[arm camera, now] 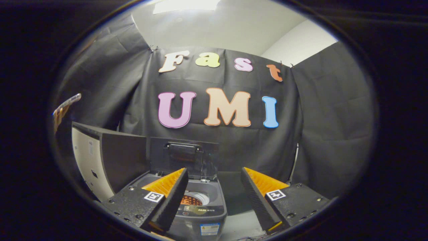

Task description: Put the clothes into the washing machine and then close the washing machine lid.

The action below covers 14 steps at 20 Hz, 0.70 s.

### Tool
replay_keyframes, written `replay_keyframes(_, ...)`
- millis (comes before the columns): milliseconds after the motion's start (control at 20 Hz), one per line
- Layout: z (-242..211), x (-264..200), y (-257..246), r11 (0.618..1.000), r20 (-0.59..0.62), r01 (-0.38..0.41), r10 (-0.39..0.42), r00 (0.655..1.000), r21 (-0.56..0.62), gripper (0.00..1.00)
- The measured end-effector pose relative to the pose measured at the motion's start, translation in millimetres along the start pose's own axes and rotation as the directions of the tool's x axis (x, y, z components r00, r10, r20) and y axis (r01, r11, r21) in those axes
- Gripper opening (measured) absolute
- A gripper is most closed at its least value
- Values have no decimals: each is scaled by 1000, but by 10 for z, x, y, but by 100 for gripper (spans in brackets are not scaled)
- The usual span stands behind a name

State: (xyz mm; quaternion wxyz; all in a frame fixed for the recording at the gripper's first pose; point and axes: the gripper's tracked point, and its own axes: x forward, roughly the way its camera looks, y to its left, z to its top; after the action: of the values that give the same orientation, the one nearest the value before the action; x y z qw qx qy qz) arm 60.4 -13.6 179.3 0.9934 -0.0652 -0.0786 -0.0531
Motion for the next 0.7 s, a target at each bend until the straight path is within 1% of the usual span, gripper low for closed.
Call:
replay_keyframes(150, -371, -214, -33, 999, -18, -23, 24, 1000, 37, 96)
replay_keyframes(450, -1054, -526, -73, 1000, -126, -19, 22, 992, 20, 96)
replay_keyframes(700, -1487, -756, 6, 997, -181, -40, 52, 982, 69, 96)
